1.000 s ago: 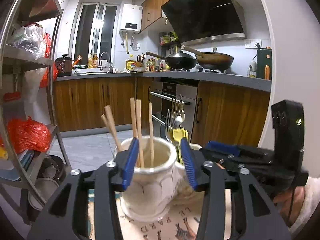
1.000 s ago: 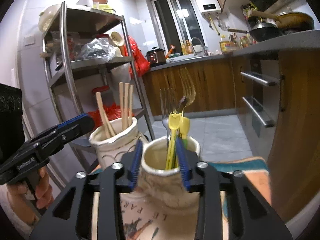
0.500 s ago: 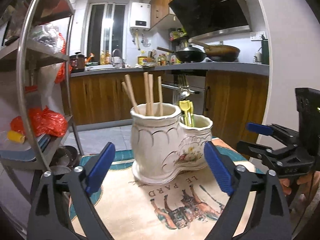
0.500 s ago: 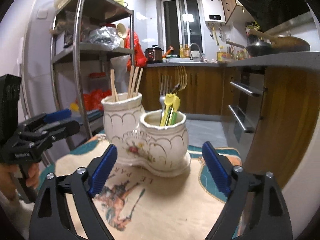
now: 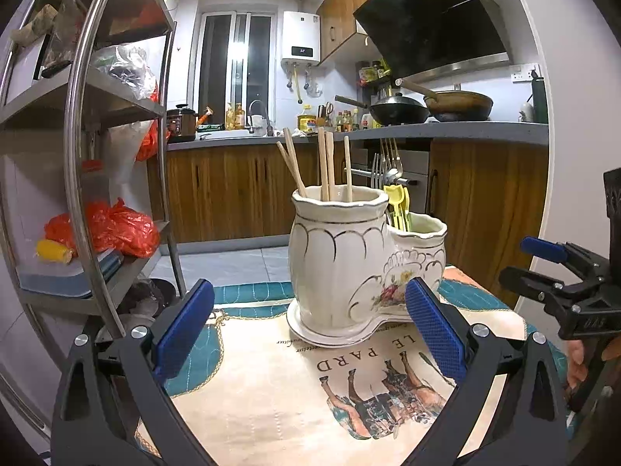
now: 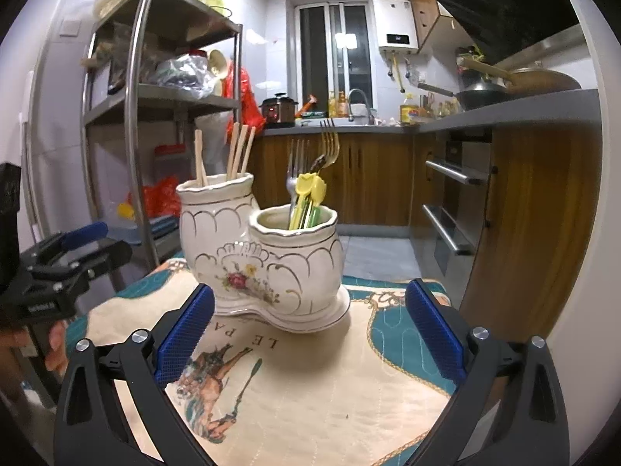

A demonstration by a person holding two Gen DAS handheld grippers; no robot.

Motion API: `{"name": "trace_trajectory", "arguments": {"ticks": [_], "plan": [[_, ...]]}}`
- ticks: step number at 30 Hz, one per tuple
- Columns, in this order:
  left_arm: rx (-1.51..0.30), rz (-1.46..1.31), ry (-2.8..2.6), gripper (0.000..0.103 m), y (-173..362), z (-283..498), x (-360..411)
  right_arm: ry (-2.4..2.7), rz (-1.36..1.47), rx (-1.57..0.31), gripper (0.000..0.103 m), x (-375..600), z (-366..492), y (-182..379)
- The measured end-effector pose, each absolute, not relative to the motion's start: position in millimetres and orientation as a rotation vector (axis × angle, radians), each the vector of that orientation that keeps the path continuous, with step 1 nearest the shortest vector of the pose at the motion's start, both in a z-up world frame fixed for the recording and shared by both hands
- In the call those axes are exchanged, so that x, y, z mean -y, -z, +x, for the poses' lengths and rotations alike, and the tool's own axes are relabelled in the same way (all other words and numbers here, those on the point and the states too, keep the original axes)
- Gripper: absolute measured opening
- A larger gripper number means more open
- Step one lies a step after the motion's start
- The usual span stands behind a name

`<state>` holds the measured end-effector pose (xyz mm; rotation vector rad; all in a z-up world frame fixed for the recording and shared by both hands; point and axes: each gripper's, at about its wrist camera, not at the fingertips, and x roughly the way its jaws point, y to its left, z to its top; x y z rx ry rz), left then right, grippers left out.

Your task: Organize utensils

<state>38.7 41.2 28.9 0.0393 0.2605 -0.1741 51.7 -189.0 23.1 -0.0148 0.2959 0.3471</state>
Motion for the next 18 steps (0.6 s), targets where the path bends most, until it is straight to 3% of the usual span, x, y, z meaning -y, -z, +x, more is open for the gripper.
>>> {"name": "trace_trajectory", "arguments": {"ticks": [18], "plan": [[-0.244, 0.043, 0.151, 0.097, -29.3, 37.5, -40.7, -0.349, -0.059, -0.272, 0.098, 181.2, 44.6, -23.0]]}}
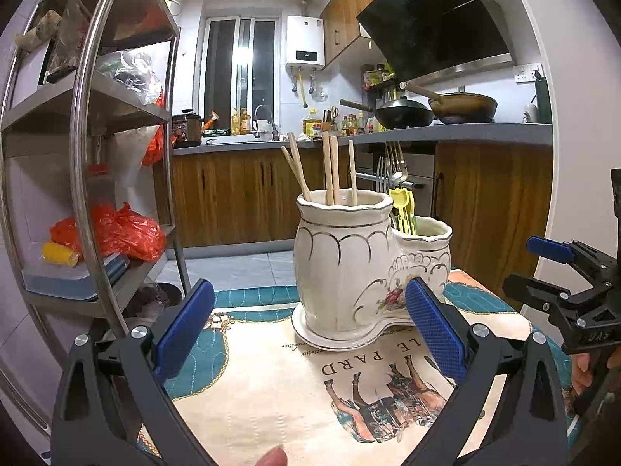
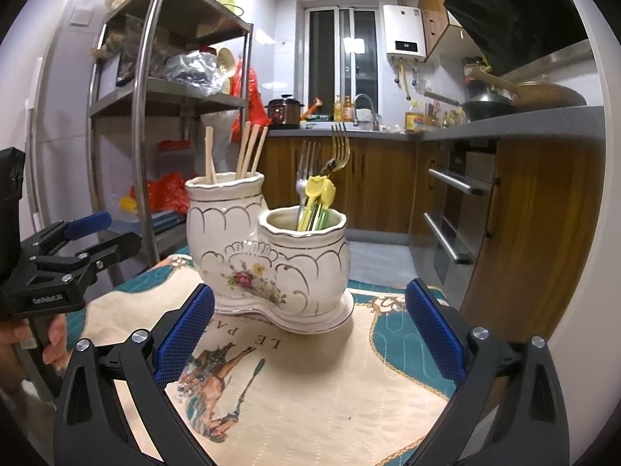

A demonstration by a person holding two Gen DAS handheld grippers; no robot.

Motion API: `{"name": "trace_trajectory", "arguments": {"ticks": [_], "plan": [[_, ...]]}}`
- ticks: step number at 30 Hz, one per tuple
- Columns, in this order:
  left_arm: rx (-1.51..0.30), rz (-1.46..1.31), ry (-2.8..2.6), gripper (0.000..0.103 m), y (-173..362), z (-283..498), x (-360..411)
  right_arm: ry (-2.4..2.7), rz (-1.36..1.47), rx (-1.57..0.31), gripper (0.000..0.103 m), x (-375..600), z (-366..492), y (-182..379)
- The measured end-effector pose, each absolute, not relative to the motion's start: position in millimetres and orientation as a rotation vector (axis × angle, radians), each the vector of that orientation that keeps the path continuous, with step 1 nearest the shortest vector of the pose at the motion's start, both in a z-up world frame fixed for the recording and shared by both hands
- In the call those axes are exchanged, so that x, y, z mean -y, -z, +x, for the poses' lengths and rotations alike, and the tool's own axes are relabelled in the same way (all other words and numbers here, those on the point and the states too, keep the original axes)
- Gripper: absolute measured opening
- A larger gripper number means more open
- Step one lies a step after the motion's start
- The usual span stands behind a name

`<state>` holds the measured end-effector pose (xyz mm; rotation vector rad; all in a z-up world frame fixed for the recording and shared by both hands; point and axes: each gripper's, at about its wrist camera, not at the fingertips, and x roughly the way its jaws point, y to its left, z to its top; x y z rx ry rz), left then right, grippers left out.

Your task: Organize utensils

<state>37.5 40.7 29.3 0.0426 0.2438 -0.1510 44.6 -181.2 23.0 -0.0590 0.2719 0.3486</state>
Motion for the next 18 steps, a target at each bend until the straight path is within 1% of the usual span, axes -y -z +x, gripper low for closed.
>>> {"name": "trace_trajectory", "arguments": {"ticks": [18], "plan": [[-0.249, 0.043, 0.152, 0.097, -29.5, 37.0, -42.9, -0.323, -0.051, -0.266, 0.098, 180.7, 42.5, -23.4]]}}
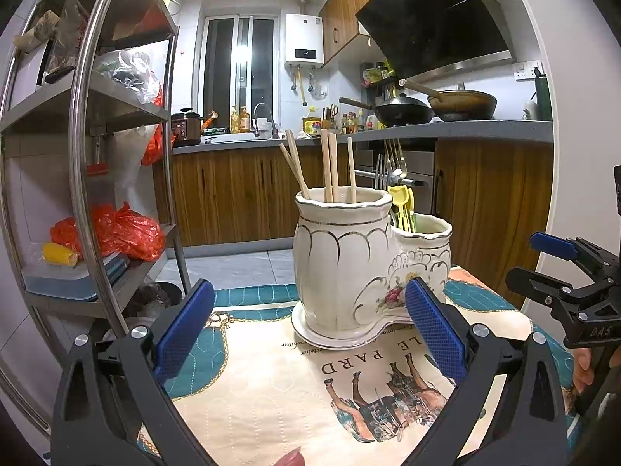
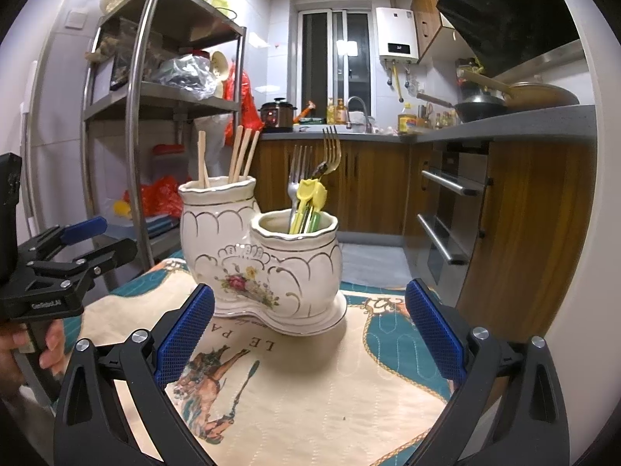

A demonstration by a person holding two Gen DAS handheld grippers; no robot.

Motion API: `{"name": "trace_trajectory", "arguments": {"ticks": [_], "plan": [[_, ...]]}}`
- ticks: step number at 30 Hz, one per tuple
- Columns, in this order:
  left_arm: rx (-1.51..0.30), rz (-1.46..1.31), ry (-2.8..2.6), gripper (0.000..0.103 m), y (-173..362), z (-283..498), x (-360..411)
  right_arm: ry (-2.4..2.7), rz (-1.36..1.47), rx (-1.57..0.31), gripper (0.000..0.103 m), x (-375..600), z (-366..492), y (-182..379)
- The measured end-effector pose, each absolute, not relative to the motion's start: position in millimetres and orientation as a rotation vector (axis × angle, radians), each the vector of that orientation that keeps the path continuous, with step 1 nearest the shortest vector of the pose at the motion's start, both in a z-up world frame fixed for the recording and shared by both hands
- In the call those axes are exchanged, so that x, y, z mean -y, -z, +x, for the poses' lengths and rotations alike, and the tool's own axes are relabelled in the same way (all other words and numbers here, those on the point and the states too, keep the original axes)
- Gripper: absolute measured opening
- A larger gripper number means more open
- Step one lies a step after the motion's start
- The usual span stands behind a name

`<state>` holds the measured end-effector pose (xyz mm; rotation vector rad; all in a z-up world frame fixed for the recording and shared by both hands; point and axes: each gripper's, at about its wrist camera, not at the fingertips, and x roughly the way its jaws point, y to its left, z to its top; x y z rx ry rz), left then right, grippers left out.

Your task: Organize utensils

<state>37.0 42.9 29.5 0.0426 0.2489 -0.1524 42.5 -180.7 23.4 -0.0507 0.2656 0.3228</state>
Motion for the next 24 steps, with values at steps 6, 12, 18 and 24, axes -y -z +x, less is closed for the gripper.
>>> {"name": "trace_trajectory", "arguments": {"ticks": [6, 12, 18, 24], "plan": [[-0.243, 0.046, 0.153, 0.097, -29.3, 36.5, -44.3, -0.323, -0.051, -0.265, 0.098, 181.0, 42.5, -23.4], [-0.241, 0.046, 0.153, 0.097, -29.4, 36.4, -44.1, -0.322, -0.051, -0.264, 0.098, 181.0, 42.1, -23.4], [-0.241, 0.047, 0.154, 0.097, -29.4, 36.0, -44.1, -0.323, -0.050, -0.265, 0.098, 180.9, 42.3, -23.3], [-0.241, 0.047, 0.153, 0.097, -29.5, 36.4, -43.8, -0.323, -0.051, -0.265, 0.098, 181.0, 42.5, -23.3]]}}
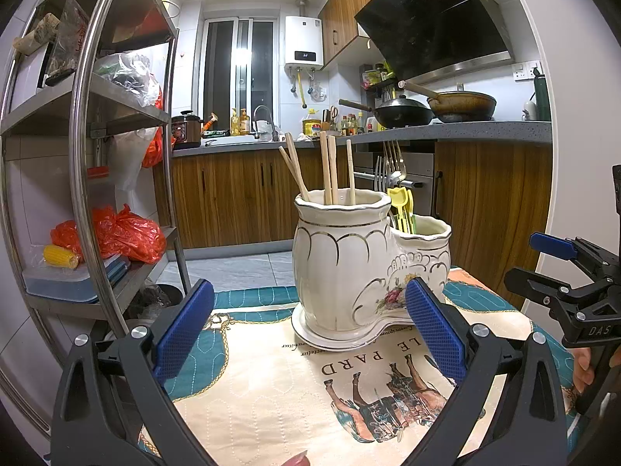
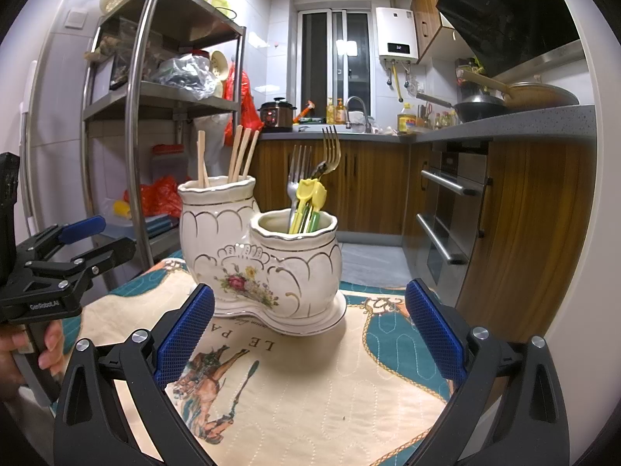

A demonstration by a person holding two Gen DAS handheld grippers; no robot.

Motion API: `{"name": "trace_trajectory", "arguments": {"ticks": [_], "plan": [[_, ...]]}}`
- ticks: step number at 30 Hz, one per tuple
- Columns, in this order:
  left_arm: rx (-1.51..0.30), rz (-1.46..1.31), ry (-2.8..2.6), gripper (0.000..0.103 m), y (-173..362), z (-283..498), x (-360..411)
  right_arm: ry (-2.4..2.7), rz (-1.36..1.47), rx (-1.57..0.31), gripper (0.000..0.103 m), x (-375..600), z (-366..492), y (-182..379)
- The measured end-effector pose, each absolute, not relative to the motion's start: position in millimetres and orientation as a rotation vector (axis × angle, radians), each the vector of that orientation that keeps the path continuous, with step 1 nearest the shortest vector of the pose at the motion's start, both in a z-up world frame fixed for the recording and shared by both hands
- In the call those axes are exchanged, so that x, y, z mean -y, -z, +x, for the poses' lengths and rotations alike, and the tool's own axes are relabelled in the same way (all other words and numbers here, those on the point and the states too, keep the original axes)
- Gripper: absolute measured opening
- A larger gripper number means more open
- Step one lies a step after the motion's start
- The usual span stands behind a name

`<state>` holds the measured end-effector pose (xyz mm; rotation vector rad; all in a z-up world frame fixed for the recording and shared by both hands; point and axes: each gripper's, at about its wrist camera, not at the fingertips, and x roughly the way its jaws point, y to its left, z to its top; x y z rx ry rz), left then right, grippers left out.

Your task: Organize utensils

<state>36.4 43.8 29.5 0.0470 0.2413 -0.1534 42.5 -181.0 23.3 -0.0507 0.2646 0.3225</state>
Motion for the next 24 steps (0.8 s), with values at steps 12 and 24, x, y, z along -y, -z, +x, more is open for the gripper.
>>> {"name": "trace_trajectory", "arguments": {"ticks": [12, 24], "plan": [[-0.241, 0.047, 0.154, 0.097, -29.6, 36.5, -44.2, -0.323, -0.050, -0.265, 0.098, 181.2, 42.6, -23.3], [-0.237, 0.050, 0.158, 0.097, -29.5, 36.2, -44.4, -0.323, -0.050, -0.264, 0.098, 181.4, 42.5, -23.2]]}}
